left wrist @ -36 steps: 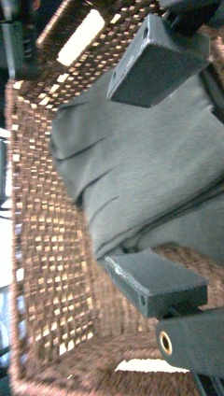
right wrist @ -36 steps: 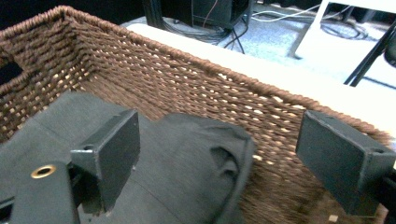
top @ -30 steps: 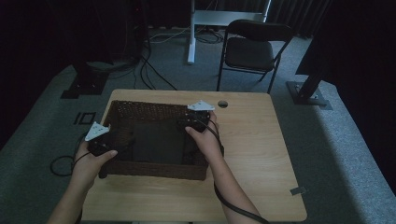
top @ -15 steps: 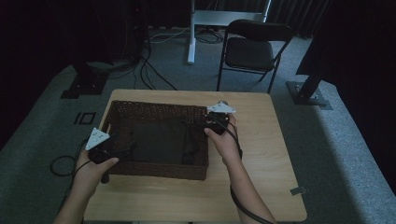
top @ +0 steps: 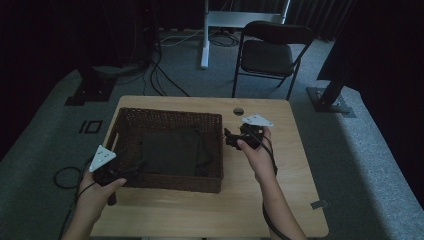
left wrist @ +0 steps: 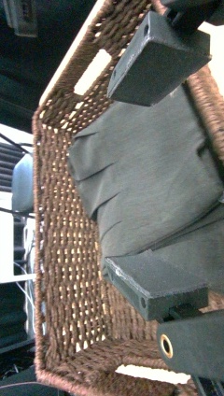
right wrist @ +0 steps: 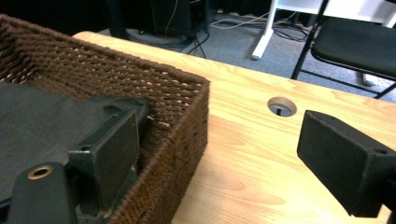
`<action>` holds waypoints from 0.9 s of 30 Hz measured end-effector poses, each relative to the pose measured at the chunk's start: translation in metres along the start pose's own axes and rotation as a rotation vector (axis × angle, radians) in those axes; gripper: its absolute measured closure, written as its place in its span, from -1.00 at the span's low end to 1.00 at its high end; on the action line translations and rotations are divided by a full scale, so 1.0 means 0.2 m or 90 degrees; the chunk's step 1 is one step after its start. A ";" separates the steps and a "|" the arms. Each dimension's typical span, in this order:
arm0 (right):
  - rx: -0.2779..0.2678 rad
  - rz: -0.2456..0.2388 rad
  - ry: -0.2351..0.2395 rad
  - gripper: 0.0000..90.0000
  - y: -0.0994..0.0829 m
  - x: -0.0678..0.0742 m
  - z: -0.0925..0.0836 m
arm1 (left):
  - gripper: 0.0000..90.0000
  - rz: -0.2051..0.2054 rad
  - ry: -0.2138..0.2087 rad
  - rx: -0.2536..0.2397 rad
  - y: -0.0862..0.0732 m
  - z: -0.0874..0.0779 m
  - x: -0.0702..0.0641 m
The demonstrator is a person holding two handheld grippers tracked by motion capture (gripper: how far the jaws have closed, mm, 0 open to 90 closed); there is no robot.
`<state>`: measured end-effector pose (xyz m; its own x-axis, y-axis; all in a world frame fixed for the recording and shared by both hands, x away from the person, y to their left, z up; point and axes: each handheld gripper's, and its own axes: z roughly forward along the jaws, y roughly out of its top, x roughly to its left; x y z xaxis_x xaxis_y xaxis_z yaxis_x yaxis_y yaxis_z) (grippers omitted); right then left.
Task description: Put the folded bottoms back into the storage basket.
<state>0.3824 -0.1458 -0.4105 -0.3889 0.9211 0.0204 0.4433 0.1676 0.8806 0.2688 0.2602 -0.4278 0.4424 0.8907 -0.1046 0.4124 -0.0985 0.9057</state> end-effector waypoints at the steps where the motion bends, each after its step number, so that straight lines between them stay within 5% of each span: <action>1: -0.005 0.011 -0.002 -0.72 -0.01 -0.01 -0.01 | -0.59 0.001 0.003 -0.001 -0.01 0.00 0.00; 16: 0.032 0.002 -0.031 -0.71 -0.20 -0.16 -0.06 | -0.60 0.002 0.003 0.026 -0.19 -0.04 -0.04; 20: 0.033 0.005 -0.036 -0.71 -0.26 -0.19 -0.07 | -0.60 0.022 0.015 0.004 -0.23 -0.07 -0.07; 22: 0.032 0.013 -0.039 -0.71 -0.29 -0.21 -0.08 | -0.61 -0.011 -0.003 -0.011 -0.23 -0.09 -0.08; 25: 0.035 0.020 -0.041 -0.71 -0.34 -0.23 -0.09 | -0.61 0.023 0.002 -0.009 -0.23 -0.11 -0.12; 27: 0.037 0.023 -0.044 -0.71 -0.37 -0.25 -0.10 | -0.61 0.015 -0.010 -0.007 -0.24 -0.13 -0.13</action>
<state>0.3528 -0.2110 -0.4680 -0.3165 0.9485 0.0168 0.5029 0.1527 0.8508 0.2180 0.2530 -0.4576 0.4646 0.8810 -0.0893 0.3933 -0.1150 0.9122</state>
